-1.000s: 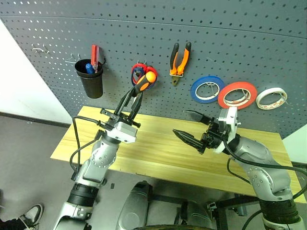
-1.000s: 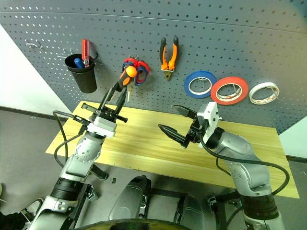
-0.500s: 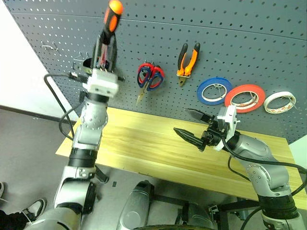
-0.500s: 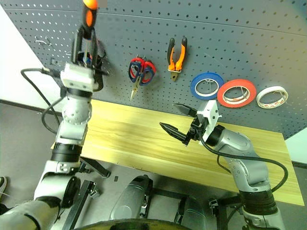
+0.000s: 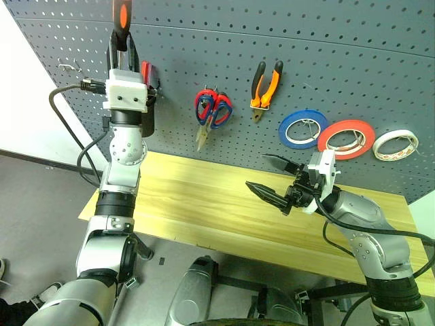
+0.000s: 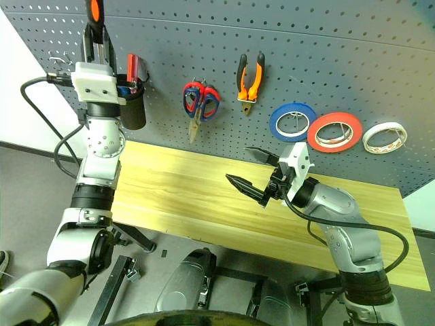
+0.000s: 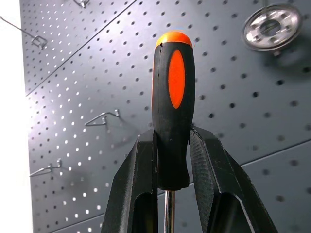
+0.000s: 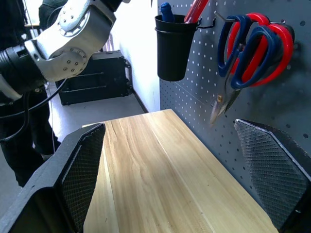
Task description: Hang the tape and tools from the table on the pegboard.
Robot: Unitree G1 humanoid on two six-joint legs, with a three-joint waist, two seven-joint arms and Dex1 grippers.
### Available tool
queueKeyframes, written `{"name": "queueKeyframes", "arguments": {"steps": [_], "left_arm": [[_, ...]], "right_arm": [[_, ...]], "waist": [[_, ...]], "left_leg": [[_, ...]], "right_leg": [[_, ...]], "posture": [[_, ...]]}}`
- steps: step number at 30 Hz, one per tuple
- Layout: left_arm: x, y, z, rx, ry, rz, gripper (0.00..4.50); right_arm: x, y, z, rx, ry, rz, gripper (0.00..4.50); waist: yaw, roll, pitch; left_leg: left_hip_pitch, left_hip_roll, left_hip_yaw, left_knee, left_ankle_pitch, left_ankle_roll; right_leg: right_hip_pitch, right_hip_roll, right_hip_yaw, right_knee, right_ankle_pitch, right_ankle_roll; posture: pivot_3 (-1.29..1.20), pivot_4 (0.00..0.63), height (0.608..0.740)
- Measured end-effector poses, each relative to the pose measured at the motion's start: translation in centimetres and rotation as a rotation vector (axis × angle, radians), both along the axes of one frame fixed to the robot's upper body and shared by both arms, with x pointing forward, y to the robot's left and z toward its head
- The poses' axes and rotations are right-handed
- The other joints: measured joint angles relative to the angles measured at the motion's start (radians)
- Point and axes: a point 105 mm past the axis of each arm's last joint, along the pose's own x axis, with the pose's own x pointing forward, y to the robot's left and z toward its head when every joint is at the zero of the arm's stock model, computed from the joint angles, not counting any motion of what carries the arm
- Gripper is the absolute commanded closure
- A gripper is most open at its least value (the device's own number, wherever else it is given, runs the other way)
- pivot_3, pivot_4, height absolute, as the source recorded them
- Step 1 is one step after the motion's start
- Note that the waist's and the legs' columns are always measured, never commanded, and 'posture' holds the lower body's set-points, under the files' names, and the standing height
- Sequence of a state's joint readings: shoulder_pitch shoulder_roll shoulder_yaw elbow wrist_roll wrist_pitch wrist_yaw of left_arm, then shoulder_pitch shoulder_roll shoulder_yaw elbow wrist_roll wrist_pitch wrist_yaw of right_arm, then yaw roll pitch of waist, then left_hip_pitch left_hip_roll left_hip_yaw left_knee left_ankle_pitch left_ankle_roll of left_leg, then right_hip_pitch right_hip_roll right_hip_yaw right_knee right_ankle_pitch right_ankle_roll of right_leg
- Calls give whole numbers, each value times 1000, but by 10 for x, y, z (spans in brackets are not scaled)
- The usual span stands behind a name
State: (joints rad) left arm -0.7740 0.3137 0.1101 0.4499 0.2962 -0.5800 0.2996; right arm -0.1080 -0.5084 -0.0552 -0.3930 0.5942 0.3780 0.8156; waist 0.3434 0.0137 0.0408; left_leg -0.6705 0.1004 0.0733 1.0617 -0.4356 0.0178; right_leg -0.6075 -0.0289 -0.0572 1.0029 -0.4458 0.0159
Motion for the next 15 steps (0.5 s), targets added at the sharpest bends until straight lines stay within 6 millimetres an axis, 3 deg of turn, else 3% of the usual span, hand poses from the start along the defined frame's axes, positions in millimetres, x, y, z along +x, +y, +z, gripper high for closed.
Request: {"name": "queueKeyframes", "arguments": {"steps": [15], "left_arm": [[8,2,2,-24,14,7,3896]], "right_arm": [[-19,-3,-6,0,52,-15,0]], "waist": [[-1,-1,0]], "left_leg": [[0,0,0,0,0,0]], "right_leg": [[0,0,0,0,0,0]], "posture": [[283,87,629]]}}
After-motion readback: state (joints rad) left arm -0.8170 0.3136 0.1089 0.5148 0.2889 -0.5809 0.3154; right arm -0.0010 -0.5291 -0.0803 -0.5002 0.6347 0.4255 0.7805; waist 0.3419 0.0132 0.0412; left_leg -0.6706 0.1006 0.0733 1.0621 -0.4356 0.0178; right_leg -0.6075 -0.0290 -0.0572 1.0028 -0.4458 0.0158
